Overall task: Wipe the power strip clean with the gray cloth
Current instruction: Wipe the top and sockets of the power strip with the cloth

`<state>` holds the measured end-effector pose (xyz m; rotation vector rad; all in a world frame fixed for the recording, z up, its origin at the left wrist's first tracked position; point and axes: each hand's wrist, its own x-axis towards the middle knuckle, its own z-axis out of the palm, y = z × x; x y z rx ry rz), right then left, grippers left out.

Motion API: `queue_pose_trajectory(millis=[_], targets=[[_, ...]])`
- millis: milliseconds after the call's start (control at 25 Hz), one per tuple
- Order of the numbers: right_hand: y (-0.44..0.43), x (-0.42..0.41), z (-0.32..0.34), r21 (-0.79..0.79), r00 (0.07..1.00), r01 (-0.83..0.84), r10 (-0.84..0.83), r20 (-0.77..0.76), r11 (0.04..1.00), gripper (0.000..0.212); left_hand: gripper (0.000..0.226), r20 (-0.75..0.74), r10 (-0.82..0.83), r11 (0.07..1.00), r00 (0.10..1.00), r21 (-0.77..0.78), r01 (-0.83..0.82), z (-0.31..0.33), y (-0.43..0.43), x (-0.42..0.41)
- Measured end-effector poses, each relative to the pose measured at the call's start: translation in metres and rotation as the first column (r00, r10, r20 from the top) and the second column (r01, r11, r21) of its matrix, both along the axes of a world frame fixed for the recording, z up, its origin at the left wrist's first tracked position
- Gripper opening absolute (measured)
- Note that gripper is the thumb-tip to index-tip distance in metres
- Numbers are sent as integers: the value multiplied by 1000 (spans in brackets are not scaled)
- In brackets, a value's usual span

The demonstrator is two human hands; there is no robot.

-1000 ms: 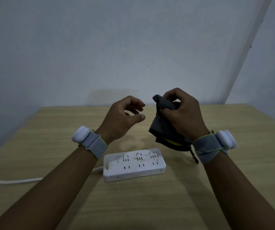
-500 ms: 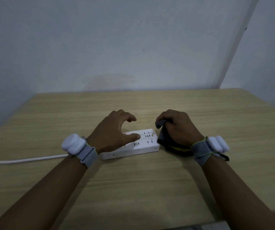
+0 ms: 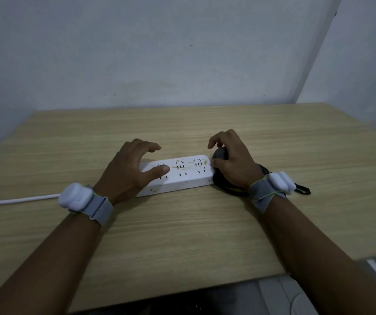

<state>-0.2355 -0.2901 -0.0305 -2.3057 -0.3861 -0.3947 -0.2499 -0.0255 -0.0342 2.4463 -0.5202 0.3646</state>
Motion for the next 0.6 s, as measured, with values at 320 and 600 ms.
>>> queue_pose_trajectory(millis=[320,600], targets=[[-8,0,-1,162,997,61,-69,45,985,36,90,-34,-60,998,998,34,61,-12,4,-2],[-9,0,-6,105,999,-28,30,-17,994,33,92,-62,-19,998,998,54,22,-17,-4,-4]])
